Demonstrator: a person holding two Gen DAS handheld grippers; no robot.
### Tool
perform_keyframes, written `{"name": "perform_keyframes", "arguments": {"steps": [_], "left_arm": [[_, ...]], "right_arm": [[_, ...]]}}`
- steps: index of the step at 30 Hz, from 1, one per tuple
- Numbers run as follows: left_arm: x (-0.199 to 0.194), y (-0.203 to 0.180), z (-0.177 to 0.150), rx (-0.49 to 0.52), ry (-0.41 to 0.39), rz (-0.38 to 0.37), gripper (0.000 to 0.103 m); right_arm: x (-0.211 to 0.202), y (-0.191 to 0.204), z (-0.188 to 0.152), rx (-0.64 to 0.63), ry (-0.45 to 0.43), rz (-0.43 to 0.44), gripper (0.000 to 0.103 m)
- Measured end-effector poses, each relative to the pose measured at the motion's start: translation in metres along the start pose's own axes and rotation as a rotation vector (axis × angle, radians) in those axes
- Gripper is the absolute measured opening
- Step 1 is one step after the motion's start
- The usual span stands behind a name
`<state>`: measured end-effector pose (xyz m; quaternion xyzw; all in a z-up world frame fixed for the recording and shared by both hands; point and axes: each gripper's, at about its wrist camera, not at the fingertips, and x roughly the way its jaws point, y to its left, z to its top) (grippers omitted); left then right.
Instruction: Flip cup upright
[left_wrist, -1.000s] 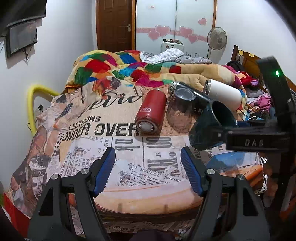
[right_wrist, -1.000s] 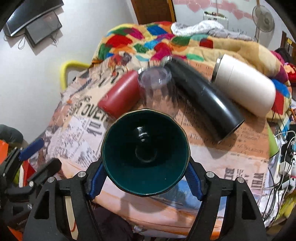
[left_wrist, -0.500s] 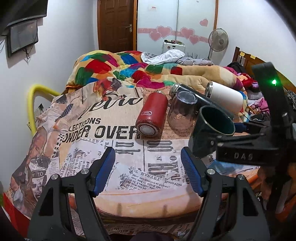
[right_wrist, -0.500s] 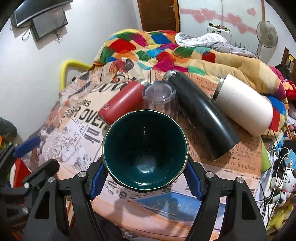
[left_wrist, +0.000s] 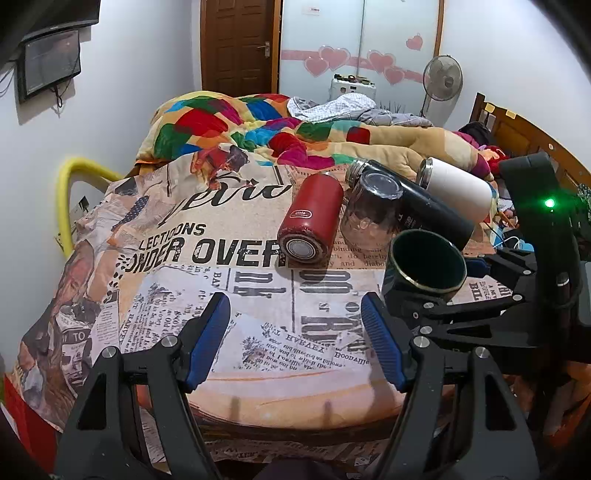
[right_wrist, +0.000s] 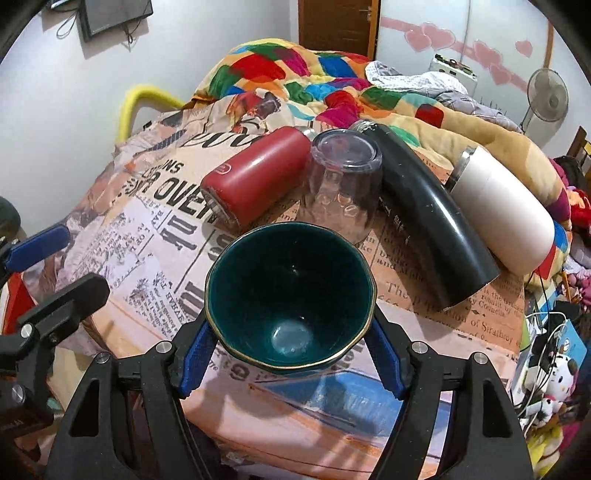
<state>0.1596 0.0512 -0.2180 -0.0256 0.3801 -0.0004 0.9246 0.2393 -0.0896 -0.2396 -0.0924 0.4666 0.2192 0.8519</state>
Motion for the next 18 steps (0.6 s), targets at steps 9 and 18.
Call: {"name": "perform_keyframes", "arguments": {"steps": [9,18], "left_arm": [[-0.031,-0.002,0.008,-0.015,-0.055,-0.009,0.072],[-0.1,-0.022,0.025,-0.018,-0.195,-0.074,0.072]], "right_arm": [[-0.028,-0.003,-0.007,0.024,-0.019,0.028,0.076],[-0.136,-0.008,-0.019,0.044,-0.271,-0.006,0.076]]}}
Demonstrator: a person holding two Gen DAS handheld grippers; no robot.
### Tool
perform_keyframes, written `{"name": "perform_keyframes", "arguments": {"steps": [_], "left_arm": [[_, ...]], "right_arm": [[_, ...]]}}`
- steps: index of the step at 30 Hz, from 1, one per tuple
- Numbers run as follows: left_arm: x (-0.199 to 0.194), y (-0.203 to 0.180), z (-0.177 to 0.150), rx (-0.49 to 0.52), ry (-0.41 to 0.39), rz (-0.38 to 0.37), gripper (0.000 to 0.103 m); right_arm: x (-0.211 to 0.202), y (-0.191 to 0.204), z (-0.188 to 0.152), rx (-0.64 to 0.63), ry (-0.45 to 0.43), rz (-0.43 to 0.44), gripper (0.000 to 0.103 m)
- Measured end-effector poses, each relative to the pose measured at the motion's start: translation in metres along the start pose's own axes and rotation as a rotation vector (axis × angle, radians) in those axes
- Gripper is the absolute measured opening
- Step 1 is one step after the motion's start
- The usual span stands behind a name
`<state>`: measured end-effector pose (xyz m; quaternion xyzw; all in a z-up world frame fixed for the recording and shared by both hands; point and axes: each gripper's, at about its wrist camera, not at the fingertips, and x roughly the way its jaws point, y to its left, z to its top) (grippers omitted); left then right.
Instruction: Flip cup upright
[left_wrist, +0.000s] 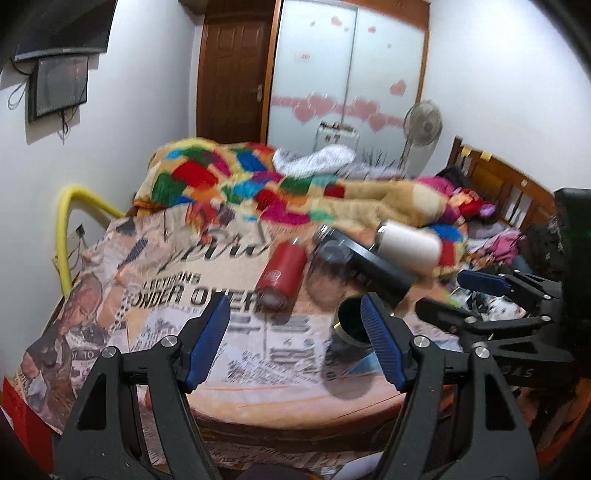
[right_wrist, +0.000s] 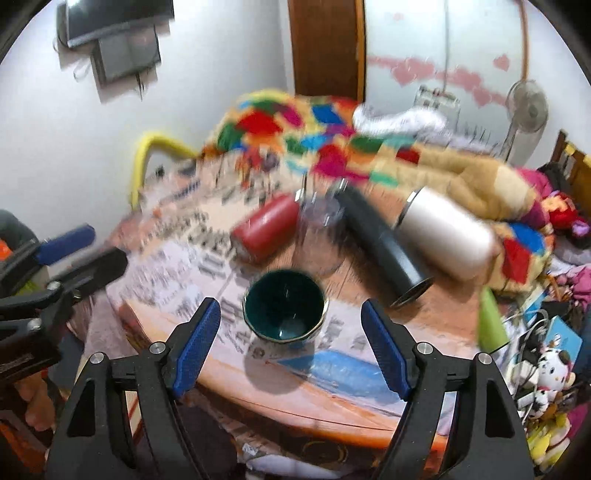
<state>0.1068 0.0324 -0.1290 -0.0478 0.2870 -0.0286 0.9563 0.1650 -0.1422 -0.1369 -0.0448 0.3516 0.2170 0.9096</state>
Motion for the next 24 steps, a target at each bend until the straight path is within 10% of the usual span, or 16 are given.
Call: {"name": "perform_keyframes", "arguments": {"steps": [12,24], "left_arm": [[-0.13,-0.042,0.031,0.044,-0.353,-0.047,0.078],[-0.178,-0.053,0.013,0.057,-0.499,0.056,0.097]], "right_arm": [[-0.16,0.008,0.011,0.037,-0.486,-0.008,0.076],[-0.179,0.025,-0.007,0.033,-0.588,-0.068,0.096]]}}
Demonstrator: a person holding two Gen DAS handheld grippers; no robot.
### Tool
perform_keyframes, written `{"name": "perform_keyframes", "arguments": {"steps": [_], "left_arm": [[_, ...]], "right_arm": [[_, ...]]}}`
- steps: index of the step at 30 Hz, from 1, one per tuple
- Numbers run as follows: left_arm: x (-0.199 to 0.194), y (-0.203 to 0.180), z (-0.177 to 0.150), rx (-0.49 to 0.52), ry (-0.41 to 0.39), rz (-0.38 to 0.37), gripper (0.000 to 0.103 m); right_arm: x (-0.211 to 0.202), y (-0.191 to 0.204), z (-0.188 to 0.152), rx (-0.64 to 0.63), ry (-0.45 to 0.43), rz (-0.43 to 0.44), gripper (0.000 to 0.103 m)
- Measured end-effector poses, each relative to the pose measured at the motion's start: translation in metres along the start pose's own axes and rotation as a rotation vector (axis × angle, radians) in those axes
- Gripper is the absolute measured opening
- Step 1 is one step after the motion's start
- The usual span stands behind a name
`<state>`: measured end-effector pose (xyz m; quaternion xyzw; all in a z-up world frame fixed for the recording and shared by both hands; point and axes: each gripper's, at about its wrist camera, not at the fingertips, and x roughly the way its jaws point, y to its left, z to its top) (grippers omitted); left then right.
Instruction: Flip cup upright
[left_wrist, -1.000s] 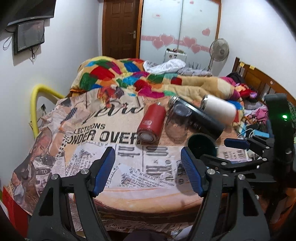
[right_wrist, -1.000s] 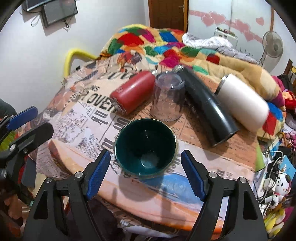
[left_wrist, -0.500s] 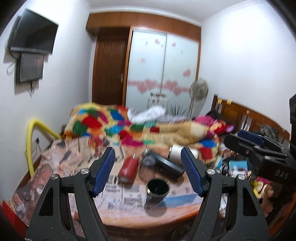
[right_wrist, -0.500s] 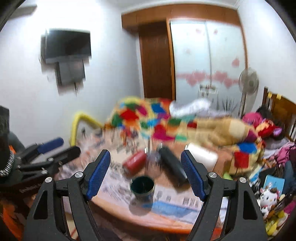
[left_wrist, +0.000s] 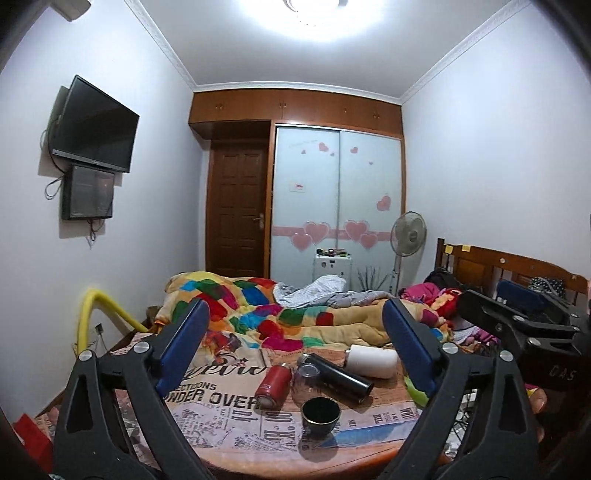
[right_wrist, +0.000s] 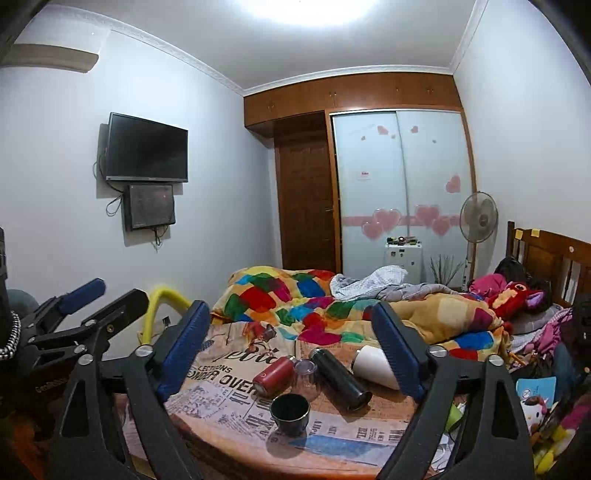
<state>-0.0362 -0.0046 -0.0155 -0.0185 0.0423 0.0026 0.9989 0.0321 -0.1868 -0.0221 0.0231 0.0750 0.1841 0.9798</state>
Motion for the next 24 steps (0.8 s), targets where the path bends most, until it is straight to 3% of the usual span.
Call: {"name": "perform_keyframes", "arguments": {"steps": [3,24], "left_arm": [[-0.003,0.0,-0.002,0.003,-0.001,0.019,0.101],[0.002,-0.003,-0.013,0.012,0.017,0.025,0.102]], "right_arm": [[-0.001,0.002,-0.002,-0.003,-0.005,-0.021,0.103],[-0.012,0.003,-0.006,-0.02,0.004,-0.027,0.103]]}}
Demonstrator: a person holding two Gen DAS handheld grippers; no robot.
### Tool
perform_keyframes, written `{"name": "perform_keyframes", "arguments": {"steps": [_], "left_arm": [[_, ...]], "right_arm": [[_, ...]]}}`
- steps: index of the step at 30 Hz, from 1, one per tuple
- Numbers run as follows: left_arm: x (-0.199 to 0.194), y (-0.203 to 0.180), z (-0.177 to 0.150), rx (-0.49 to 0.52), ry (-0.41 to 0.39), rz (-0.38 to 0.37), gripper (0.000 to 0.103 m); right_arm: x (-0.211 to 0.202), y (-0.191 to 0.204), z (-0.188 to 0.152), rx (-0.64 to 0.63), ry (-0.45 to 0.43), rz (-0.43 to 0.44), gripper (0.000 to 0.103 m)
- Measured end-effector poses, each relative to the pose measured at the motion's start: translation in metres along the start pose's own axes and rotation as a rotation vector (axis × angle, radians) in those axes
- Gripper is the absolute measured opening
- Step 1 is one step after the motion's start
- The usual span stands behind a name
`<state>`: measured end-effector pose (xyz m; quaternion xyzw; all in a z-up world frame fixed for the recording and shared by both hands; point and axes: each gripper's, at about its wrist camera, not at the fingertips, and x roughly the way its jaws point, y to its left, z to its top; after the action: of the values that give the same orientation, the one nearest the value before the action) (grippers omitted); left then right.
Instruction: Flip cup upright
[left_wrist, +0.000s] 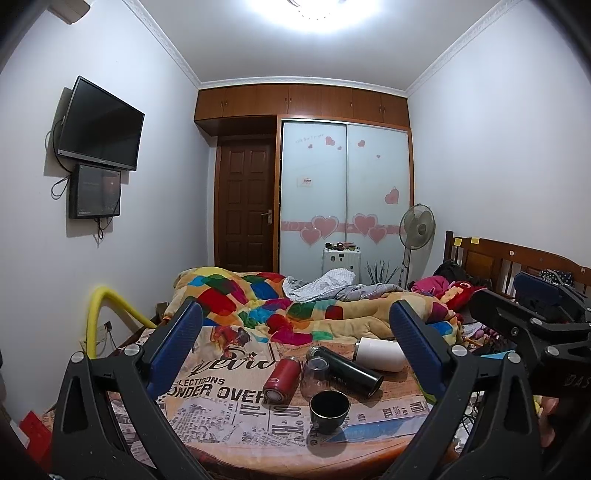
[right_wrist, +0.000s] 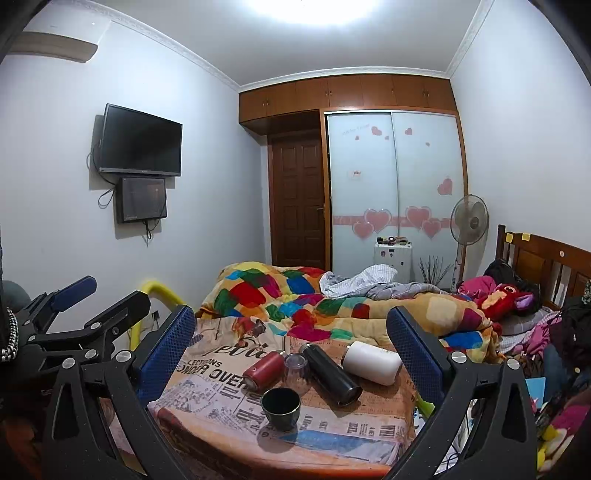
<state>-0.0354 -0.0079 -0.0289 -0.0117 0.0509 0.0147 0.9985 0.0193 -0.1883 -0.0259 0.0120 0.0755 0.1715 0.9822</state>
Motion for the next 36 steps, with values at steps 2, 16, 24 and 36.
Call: {"name": "perform_keyframes", "arguments": {"steps": [2,16,24,36], "left_arm": [[0.0005,-0.0001,-0.0015,0.001,0.002,-0.002,0.102],[0.0026,0.0001,-0.0031,0.001,0.018,0.01,0.102],[0.003,0.0015,-0.0027,-0.002,0.02,0.011,0.103],[0.0045,0.0003,-0.0045,-0.014,0.026,0.001,0.103]], "right_arm": [[-0.0017,-0.0015,-0.0011,0.001,0.003,0.003,0.103],[-0.0023,-0.0041,-0.0024,-0.003,0.004,0.003,0.103],[-0.0026,-0.004,-0.0029,-0.004,0.008,0.003,0.103],[-0.0049,-0.006,-0.0023,-0.004,0.008,0.001,0.103]]}}
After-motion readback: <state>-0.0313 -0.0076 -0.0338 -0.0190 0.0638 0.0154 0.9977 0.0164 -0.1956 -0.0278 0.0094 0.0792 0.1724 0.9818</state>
